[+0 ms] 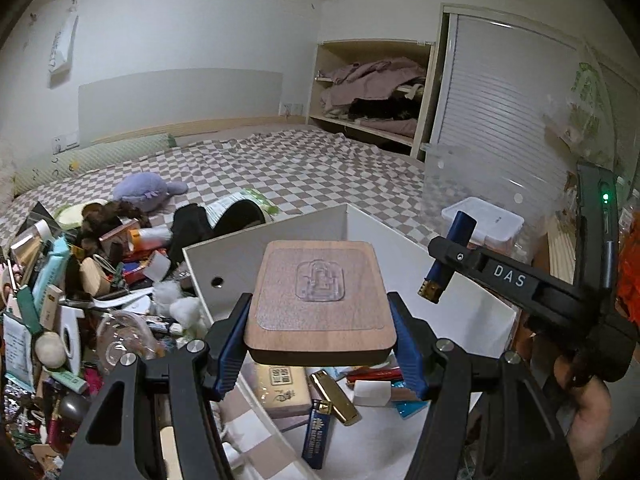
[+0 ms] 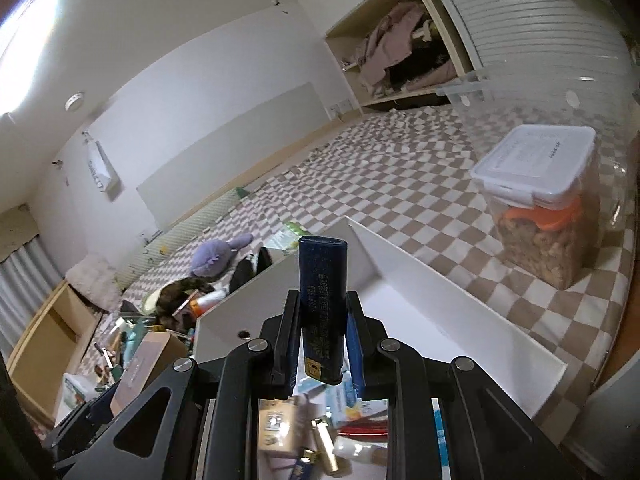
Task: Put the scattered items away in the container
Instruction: 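Open the right tool to drop the blue tube while the left tool releases the pad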
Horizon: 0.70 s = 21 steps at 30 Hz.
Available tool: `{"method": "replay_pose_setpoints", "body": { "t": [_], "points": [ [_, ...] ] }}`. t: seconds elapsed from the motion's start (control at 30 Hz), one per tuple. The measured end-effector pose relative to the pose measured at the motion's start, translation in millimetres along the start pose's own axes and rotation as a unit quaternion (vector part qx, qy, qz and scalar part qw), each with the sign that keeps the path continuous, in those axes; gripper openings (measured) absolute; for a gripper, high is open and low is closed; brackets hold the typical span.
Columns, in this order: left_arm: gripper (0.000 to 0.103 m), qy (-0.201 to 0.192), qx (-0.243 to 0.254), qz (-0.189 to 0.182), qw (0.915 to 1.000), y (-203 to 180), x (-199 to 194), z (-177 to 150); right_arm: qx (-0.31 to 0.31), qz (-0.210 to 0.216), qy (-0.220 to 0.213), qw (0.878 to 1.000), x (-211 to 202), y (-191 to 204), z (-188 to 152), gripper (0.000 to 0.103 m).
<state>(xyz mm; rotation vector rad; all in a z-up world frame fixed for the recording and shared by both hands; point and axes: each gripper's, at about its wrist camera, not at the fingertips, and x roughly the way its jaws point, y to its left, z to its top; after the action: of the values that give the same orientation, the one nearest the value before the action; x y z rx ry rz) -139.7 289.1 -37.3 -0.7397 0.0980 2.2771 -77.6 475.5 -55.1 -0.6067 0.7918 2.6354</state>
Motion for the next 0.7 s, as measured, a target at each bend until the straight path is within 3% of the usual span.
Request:
{"method": "replay_pose_setpoints", "body": {
  "t": [0.4, 0.7],
  "points": [
    [0.064, 0.031, 0.000, -0.008, 0.9995, -9, 21, -14, -0.003, -0.034, 0.023, 0.999, 8, -25, -7, 0.022],
    [0.064, 0.051, 0.004, -0.004, 0.9987, -14, 29, -25, -0.010, -0.027, 0.035, 0.999, 15, -22, -11, 0.022]
  ]
}}
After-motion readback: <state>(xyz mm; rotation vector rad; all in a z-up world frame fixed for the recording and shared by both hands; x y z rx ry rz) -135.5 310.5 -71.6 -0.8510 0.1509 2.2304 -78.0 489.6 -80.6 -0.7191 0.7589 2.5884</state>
